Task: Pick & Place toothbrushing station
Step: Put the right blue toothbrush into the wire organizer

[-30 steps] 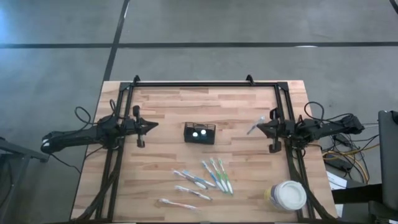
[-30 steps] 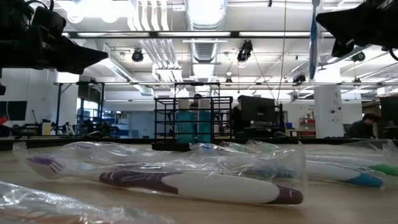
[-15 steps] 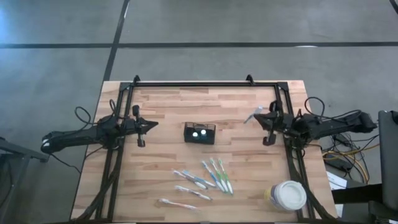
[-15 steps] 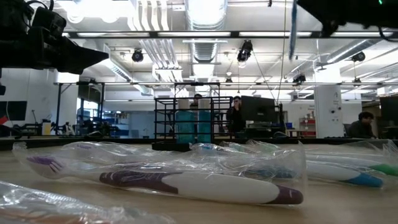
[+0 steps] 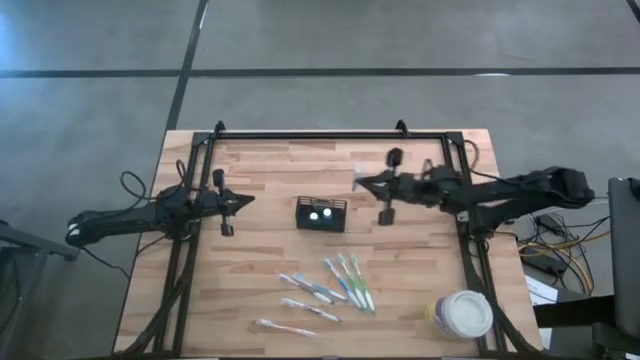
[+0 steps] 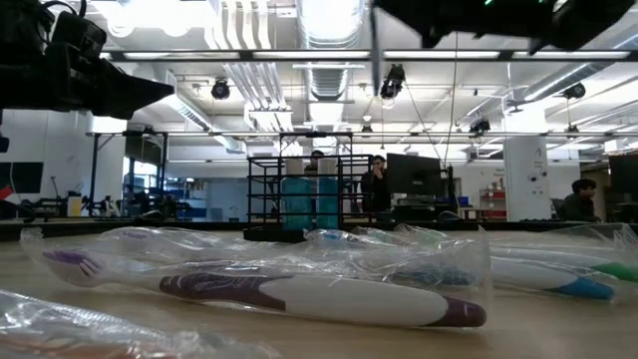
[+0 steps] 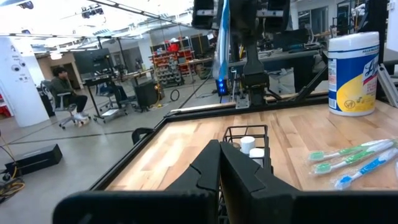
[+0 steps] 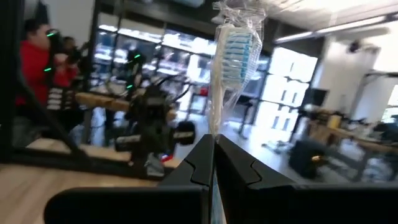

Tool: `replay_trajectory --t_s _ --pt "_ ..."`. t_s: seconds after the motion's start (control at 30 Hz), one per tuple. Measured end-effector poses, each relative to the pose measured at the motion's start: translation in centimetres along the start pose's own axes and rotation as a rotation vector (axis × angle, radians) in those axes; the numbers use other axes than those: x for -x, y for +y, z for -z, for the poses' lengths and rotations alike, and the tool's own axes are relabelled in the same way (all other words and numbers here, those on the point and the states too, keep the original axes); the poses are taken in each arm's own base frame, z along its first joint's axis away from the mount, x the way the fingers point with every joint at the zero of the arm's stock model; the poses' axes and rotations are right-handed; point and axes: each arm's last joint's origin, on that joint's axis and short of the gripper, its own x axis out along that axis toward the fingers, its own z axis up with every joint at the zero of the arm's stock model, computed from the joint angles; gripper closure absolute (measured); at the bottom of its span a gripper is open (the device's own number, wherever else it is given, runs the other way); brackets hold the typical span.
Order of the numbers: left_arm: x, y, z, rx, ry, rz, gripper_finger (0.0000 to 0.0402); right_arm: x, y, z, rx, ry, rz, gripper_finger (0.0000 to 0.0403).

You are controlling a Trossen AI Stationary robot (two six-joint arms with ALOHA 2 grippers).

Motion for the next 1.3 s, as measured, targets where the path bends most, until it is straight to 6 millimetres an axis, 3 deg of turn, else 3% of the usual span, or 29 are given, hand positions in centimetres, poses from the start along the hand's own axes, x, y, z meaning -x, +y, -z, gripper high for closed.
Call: replay_trajectory --t_s 0.2,0.4,0.73,0.93,1.3 --pt "0.0 -0.1 0.3 0.000 0.030 0.005 0.0390 -2.1 -1.5 4.4 -0.073 0.007 -0.014 0.0395" --pt "0.0 -0.1 0.4 0.000 0.036 0.007 0.0390 -2.8 -1.6 6.9 -0.119 -0.005 -0.037 0.0395" --pt "0.0 -0.1 0.3 0.010 0.035 0.006 0.0390 -1.9 -1.1 6.2 -0.151 -0.034 -0.133 0.0395" --pt "0.0 -0.1 0.3 0.023 0.033 0.006 0.0390 -0.9 -0.7 7.9 -0.146 0.039 -0.122 0.0394" --pt "0.0 -0.1 0.3 0.023 0.033 0.005 0.0390 -1.4 -0.2 11.0 -0.134 0.063 -0.103 0.0395"
